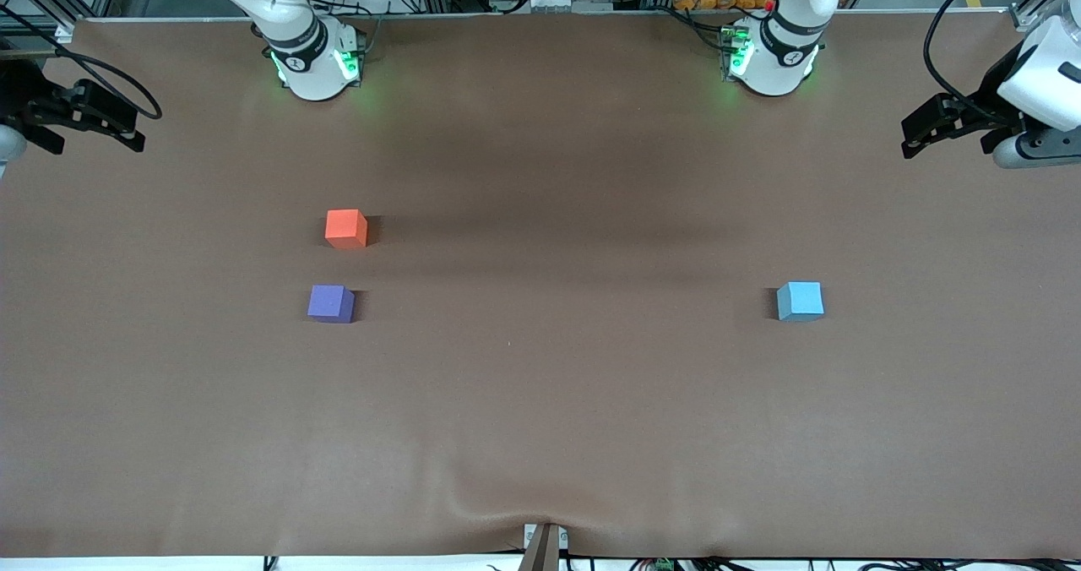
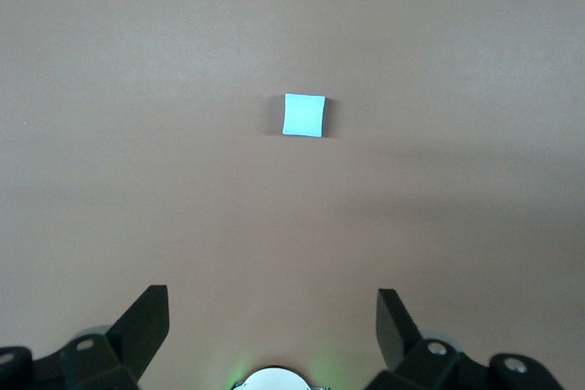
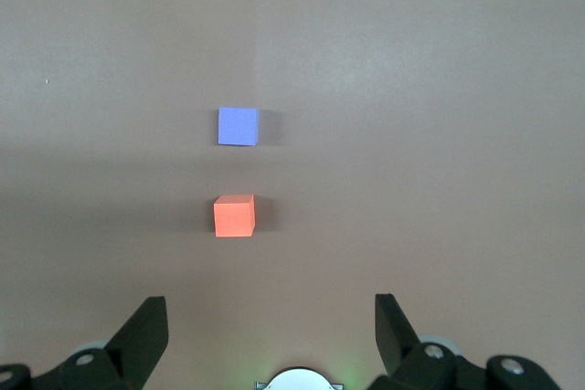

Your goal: Place blue block between orange and purple blocks

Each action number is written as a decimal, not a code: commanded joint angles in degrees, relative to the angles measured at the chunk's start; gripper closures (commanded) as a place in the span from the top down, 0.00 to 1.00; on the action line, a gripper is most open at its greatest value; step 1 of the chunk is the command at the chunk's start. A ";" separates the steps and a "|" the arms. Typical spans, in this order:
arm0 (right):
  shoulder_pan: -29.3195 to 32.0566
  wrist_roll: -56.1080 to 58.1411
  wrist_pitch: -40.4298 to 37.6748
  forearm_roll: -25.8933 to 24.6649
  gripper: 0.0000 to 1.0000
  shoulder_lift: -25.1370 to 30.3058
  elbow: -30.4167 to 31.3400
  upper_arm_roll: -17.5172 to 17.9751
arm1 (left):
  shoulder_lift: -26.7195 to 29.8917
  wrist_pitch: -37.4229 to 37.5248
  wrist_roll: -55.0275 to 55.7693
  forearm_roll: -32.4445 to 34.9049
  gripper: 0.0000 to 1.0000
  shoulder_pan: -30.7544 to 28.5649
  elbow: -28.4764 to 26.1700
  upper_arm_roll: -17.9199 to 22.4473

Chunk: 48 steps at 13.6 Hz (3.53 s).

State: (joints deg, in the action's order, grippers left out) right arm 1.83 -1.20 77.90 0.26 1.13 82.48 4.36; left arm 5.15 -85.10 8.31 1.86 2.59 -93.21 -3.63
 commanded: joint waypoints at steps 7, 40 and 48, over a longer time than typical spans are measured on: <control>0.98 1.03 0.06 2.20 1.00 1.07 1.01 -0.49 | 0.48 -1.91 -1.02 -0.46 1.00 -0.22 -1.45 -0.32; 1.77 1.38 0.14 3.52 1.00 0.81 0.93 -0.93 | -29.05 -63.97 -4.09 0.77 0.54 -2.77 -30.81 -0.32; 1.77 1.38 0.23 3.52 1.00 0.54 0.92 -0.93 | -29.92 -54.50 -7.35 0.60 0.00 8.27 -18.89 -6.47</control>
State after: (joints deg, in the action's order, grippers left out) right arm 2.23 -0.65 77.91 2.90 1.08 82.75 2.71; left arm -23.57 -145.14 -0.08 1.94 5.39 -118.29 -9.56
